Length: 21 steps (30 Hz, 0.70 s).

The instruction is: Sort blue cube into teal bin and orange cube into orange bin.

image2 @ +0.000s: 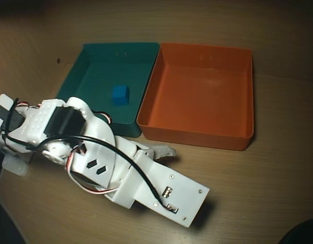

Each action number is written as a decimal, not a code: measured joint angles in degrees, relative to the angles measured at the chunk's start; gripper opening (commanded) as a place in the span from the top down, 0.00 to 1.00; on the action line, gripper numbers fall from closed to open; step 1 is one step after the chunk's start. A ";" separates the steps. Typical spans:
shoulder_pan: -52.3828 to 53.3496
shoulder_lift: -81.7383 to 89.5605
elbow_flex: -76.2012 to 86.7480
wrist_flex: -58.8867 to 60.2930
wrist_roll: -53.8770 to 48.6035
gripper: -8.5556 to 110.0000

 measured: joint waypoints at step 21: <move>-1.67 -17.58 -16.00 0.00 0.00 0.62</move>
